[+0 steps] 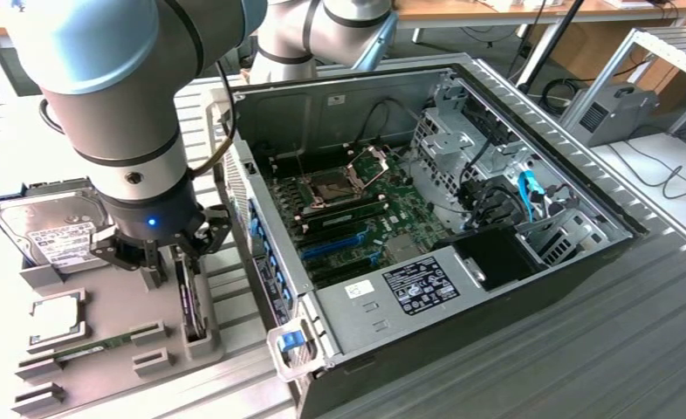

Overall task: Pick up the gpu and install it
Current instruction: 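Pick up the gpu and move the gpu toward the slot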

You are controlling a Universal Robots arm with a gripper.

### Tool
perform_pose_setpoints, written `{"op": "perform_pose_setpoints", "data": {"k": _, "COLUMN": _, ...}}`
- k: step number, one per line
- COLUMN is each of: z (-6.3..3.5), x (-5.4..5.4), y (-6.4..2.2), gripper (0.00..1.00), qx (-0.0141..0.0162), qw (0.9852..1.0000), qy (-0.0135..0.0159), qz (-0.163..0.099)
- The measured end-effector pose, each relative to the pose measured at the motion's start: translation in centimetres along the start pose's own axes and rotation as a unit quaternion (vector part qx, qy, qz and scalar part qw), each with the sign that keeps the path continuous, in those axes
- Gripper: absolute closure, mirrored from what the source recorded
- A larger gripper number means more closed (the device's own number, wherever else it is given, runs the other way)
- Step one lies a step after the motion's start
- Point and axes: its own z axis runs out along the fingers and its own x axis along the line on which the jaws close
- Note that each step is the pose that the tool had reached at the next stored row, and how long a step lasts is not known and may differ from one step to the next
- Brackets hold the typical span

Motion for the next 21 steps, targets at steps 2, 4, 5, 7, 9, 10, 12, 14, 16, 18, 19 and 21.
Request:
{"op": "perform_pose_setpoints", "data": {"k": 2, "z": 0.00, "x": 0.00, "y": 0.00, "gripper": 0.58, "qx": 0.0000, "qw": 1.0000, "qy": 0.0000, "qz": 0.000}}
{"op": "perform_pose_setpoints", "data": {"k": 4, "z": 0.00, "x": 0.00, "y": 0.00, "gripper": 0.58, "qx": 0.0000, "qw": 1.0000, "qy": 0.0000, "qz": 0.000}}
{"op": "perform_pose_setpoints", "data": {"k": 5, "z": 0.00, "x": 0.00, "y": 0.00, "gripper": 0.58, "qx": 0.0000, "qw": 1.0000, "qy": 0.0000, "qz": 0.000}}
{"op": "perform_pose_setpoints", "data": {"k": 7, "z": 0.00, "x": 0.00, "y": 0.00, "gripper": 0.66, "qx": 0.0000, "qw": 1.0000, "qy": 0.0000, "qz": 0.000}}
{"op": "perform_pose_setpoints", "data": {"k": 9, "z": 0.00, "x": 0.00, "y": 0.00, "gripper": 0.71, "qx": 0.0000, "qw": 1.0000, "qy": 0.0000, "qz": 0.000}}
{"op": "perform_pose_setpoints", "data": {"k": 10, "z": 0.00, "x": 0.00, "y": 0.00, "gripper": 0.71, "qx": 0.0000, "qw": 1.0000, "qy": 0.0000, "qz": 0.000}}
{"op": "perform_pose_setpoints", "data": {"k": 12, "z": 0.00, "x": 0.00, "y": 0.00, "gripper": 0.71, "qx": 0.0000, "qw": 1.0000, "qy": 0.0000, "qz": 0.000}}
{"op": "perform_pose_setpoints", "data": {"k": 14, "z": 0.00, "x": 0.00, "y": 0.00, "gripper": 0.71, "qx": 0.0000, "qw": 1.0000, "qy": 0.0000, "qz": 0.000}}
{"op": "perform_pose_setpoints", "data": {"k": 16, "z": 0.00, "x": 0.00, "y": 0.00, "gripper": 0.71, "qx": 0.0000, "qw": 1.0000, "qy": 0.0000, "qz": 0.000}}
{"op": "perform_pose_setpoints", "data": {"k": 18, "z": 0.00, "x": 0.00, "y": 0.00, "gripper": 0.71, "qx": 0.0000, "qw": 1.0000, "qy": 0.0000, "qz": 0.000}}
{"op": "perform_pose_setpoints", "data": {"k": 19, "z": 0.00, "x": 0.00, "y": 0.00, "gripper": 0.71, "qx": 0.0000, "qw": 1.0000, "qy": 0.0000, "qz": 0.000}}
{"op": "perform_pose_setpoints", "data": {"k": 21, "z": -0.05, "x": 0.00, "y": 0.01, "gripper": 0.71, "qx": -0.0001, "qw": 1.0000, "qy": -0.0001, "qz": 0.000}}
